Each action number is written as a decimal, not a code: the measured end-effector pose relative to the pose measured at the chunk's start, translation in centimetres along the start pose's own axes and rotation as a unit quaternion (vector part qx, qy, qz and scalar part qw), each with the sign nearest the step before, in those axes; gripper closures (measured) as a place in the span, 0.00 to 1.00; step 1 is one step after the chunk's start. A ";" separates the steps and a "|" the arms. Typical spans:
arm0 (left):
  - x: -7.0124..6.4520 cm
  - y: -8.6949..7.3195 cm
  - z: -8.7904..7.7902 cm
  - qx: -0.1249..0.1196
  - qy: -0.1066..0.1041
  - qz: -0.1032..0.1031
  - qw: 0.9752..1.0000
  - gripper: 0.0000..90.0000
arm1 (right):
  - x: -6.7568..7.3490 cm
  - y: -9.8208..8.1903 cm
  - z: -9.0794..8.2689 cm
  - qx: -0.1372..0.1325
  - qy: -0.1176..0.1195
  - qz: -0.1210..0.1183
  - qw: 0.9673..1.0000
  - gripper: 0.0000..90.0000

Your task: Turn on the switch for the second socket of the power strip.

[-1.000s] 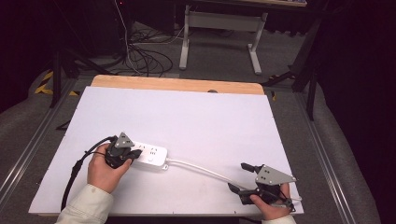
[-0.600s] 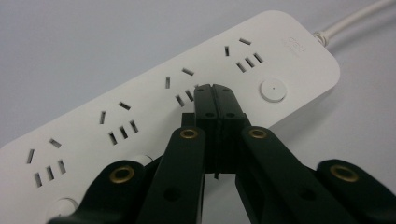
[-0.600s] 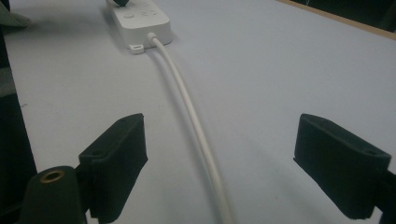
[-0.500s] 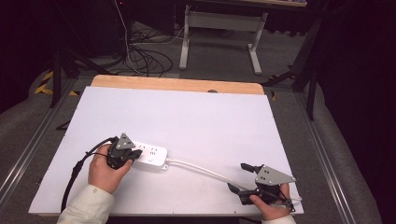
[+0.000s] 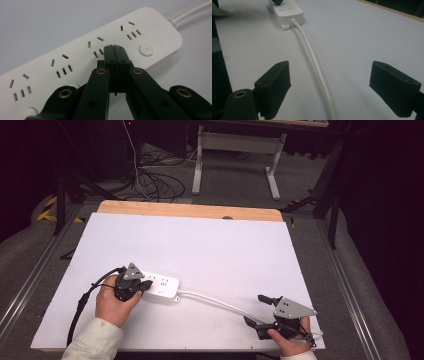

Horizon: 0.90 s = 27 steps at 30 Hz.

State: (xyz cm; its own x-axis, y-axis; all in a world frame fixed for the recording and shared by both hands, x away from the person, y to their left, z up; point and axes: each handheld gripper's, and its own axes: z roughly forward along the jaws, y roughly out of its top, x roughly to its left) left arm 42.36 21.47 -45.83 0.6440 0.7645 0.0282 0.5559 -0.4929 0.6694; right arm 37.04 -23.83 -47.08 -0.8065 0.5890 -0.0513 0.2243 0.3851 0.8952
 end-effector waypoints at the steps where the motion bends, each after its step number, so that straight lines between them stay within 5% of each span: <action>1: -0.1 0.0 0.0 0.000 0.003 0.001 1.000 1.00 | 0.0 0.0 0.0 0.000 0.000 0.000 1.000 0.18; 23: 0.1 -0.1 -0.1 0.006 -0.001 -0.001 1.000 1.00 | 0.0 -0.1 0.1 0.002 0.001 0.001 1.000 0.18; 27: -0.2 -0.1 0.2 -0.016 0.006 -0.006 1.000 1.00 | 0.0 -0.1 0.1 0.002 0.000 0.001 1.000 0.18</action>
State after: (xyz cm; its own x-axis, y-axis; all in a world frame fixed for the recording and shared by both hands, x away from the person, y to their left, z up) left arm 42.31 21.29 -46.06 0.6314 0.7749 0.0293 0.5458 -0.4709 0.6930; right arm 37.10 -23.81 -47.17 -0.8065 0.5892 -0.0493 0.2283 0.3872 0.8933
